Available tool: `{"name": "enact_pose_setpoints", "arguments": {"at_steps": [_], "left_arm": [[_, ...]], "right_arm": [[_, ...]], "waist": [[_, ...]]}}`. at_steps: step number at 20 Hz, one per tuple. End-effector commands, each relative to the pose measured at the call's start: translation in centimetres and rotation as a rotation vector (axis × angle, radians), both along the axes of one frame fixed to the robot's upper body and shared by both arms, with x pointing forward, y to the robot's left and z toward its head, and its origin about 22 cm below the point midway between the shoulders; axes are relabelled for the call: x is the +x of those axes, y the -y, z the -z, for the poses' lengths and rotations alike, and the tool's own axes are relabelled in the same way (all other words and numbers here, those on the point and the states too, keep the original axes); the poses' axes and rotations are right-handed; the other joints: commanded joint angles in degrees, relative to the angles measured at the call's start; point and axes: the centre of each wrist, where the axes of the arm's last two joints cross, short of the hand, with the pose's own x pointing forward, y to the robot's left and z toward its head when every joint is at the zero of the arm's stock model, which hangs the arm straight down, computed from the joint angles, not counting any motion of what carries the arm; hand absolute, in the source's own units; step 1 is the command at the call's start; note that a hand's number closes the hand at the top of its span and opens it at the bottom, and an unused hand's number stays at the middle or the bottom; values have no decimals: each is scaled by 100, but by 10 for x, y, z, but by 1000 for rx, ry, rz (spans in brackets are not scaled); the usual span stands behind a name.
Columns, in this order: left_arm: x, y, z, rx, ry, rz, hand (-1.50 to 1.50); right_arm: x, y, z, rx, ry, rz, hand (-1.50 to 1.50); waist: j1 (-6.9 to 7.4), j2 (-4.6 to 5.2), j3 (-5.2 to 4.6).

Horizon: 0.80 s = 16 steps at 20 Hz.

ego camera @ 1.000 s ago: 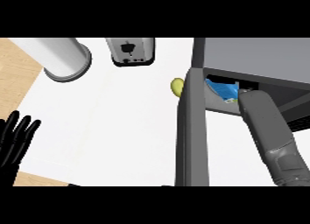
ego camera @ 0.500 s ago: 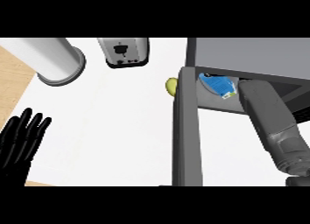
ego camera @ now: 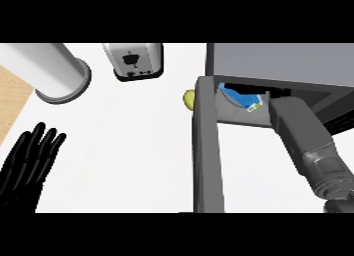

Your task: Pick up the milk, place it into the microwave and close the microwave

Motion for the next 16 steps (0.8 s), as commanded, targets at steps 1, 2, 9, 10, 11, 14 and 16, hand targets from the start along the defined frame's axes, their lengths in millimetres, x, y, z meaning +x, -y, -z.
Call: {"name": "enact_pose_setpoints", "arguments": {"at_steps": [1,2,9,10,11,14,16], "left_arm": [[5,7,1,-1,-16,19,-150],[8,7,5,21,-39,20,-150],[5,10,22,8,-85,82,-150],[14,10,26,1,-88,125,-150],[25,19,22,27,-69,131,-150],[18,19,28,91,-80,213,-150],[26,25,32,95,-111,239,150]], "right_arm": [[-11,12,19,35,-7,-31,-150],[-10,18,15,43,4,-50,-150],[-34,1,57,180,-14,-156,-150],[-28,-5,49,183,9,-174,-150],[-30,-2,52,182,4,-188,-150],[-52,-7,82,233,-21,-179,-150],[-64,-1,94,230,2,-206,-150]], "waist": [[-199,-67,-6],[-185,-47,-3],[-355,-156,-15],[-372,-154,-16],[-364,-131,-13],[-441,-185,-18],[-518,-210,-21]]}}
